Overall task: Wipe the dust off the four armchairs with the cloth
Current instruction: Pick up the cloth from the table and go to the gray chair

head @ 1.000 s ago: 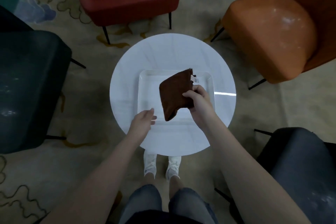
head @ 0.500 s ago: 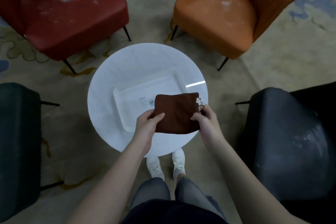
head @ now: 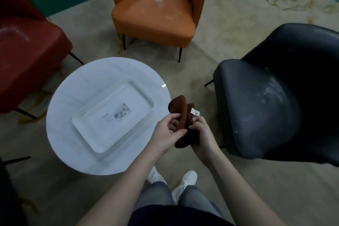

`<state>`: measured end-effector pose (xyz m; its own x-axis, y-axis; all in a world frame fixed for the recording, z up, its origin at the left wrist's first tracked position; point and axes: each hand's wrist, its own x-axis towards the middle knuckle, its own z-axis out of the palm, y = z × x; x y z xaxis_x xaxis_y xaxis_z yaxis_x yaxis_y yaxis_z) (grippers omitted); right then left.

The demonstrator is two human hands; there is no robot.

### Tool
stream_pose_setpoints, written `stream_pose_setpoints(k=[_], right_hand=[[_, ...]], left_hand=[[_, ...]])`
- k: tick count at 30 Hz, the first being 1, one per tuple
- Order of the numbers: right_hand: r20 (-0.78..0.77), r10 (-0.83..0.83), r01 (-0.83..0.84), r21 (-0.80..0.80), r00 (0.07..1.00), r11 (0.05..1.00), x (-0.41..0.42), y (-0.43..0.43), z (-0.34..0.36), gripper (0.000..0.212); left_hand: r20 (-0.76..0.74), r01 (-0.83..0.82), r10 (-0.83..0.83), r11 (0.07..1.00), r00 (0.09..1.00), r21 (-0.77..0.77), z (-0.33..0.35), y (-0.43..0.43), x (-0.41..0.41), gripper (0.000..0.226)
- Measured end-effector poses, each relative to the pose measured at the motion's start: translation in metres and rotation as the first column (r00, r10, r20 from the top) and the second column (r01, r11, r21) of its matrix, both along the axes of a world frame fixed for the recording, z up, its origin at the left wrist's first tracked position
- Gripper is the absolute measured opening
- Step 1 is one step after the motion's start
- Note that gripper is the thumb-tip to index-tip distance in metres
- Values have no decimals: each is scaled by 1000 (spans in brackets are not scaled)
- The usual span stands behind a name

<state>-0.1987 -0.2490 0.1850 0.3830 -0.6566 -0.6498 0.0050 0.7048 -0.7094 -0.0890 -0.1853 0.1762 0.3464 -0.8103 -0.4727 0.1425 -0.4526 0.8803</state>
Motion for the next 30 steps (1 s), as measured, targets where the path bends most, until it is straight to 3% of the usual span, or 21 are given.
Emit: stream_pose_setpoints(k=[2,7,10,12,14,17,19,22,24,30], right_hand=[[23,-96,95,30,995,995,-26,-3,2,13],[-56,-226,225,-26,973,974,-96,-4,6,32],[-79,-328,327,-29,941,945,-142,-6,8,18],[-84,-376,375,-30,923,927,-171,-6,10,17],[-77,-392,390,-36,917,920,-196,-6,14,14],[-32,-375,374,-32,927,927,-226,-9,19,14],[4,-361,361,-29,933,932,-246,-11,24,14],[56,-353,354,-7,934,935,-275,-15,31,15],[76,-345,346,0,936,938,-295,-19,37,35],[106,-365,365,19,925,931,-343,-23,43,51]], left_hand=[[-11,95,-95,995,995,-2,4,-8,-21,51],[-102,321,-321,947,942,-20,16,-20,-83,60],[-169,396,-389,918,906,8,20,-27,-113,39],[-82,334,-327,938,941,92,21,-36,-132,11],[-54,225,-218,959,974,172,17,-47,-150,12],[-272,305,-230,912,934,275,14,-67,-177,37],[-496,308,-138,910,857,279,19,-82,-197,31],[-586,265,-56,924,808,277,27,-100,-226,23],[-615,265,-54,929,786,257,31,-109,-244,19],[-580,403,-236,898,780,177,35,-130,-288,30]])
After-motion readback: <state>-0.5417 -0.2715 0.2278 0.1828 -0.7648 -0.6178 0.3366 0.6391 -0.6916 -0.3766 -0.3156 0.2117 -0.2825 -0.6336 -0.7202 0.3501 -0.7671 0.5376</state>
